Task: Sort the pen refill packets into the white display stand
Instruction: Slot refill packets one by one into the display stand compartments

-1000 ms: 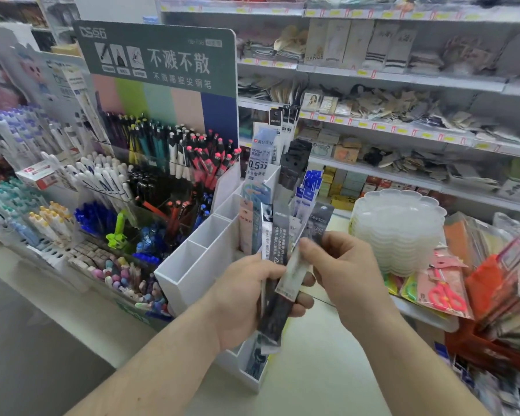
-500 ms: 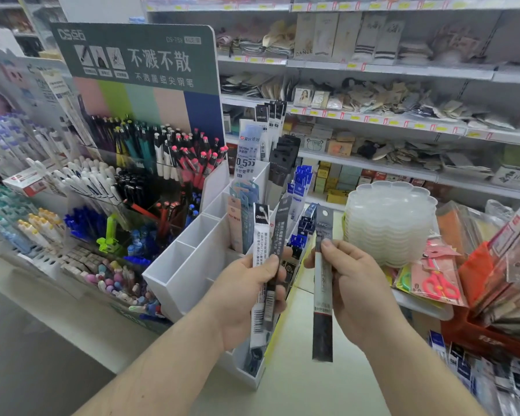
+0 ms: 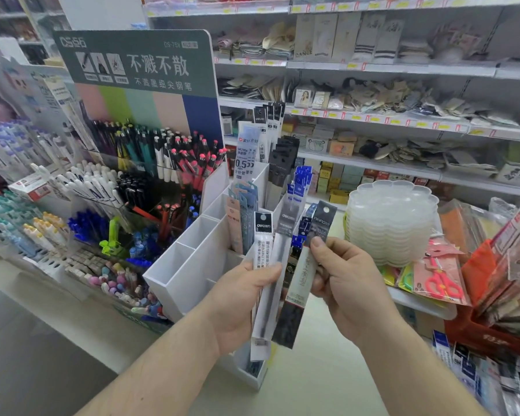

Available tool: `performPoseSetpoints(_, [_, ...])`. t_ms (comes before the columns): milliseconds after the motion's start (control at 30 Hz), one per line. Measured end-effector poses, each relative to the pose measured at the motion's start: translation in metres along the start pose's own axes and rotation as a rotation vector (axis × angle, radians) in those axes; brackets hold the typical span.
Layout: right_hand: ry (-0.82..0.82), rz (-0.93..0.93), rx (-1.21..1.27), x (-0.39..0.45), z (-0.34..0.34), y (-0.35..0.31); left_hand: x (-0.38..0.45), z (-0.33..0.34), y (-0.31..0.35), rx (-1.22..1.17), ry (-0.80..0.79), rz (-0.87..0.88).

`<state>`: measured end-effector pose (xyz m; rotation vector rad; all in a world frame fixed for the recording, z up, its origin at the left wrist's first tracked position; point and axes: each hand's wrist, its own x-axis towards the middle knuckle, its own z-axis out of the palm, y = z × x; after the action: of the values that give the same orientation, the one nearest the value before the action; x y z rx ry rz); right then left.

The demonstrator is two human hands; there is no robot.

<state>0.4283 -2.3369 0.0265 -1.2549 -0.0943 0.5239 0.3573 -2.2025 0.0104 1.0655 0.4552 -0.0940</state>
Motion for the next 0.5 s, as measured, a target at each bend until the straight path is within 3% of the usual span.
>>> performPoseSetpoints(333, [0.035,-0.075,-0.036,0.002,0.001,0.009,-0.006,0.001,-0.001,0.096,-0.010,0.109])
performPoseSetpoints(500, [0.086,-0.099,-0.016,0.010,-0.004,-0.002,-0.009,-0.002,0.012,0.150,0.180,0.230])
